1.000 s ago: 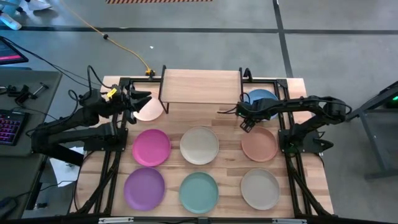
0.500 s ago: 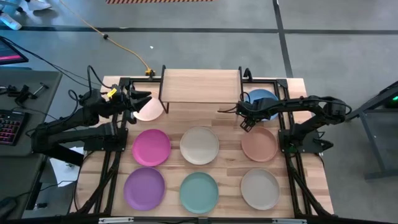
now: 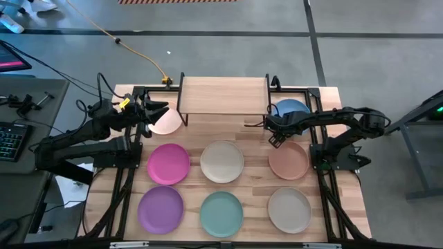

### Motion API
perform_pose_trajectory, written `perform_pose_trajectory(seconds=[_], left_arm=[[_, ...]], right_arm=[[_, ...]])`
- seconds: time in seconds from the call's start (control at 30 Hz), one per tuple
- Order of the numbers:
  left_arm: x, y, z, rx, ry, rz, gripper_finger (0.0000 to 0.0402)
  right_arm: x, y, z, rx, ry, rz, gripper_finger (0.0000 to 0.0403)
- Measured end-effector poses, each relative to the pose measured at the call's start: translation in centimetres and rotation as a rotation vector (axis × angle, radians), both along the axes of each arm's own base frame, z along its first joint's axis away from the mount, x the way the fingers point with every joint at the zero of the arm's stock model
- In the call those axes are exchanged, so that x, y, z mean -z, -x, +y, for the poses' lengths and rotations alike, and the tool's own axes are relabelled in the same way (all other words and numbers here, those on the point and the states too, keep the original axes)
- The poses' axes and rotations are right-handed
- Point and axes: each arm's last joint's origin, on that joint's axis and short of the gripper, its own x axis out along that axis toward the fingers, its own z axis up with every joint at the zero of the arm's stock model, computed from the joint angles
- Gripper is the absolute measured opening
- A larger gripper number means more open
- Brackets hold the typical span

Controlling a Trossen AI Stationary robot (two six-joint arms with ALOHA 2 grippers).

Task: Place and stack plates onto a shelf
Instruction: Put the blue plate on the shelf

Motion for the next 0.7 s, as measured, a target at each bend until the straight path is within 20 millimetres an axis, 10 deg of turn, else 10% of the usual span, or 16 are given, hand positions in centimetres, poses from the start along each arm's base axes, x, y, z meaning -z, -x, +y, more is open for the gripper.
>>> perform_pose_trajectory(seconds=[0.27, 0.7], left_arm=[[0.00, 0.00, 0.00, 0.000, 0.000, 0.000, 0.0090], [0.00, 0.00, 0.00, 0.000, 0.000, 0.000, 0.0090]], right_arm=[[0.00, 0.00, -0.01, 0.010, 0.005, -0.003, 0.0168], [0.03, -0.02, 0.04, 0.030, -0.012, -0.016, 0.0009]])
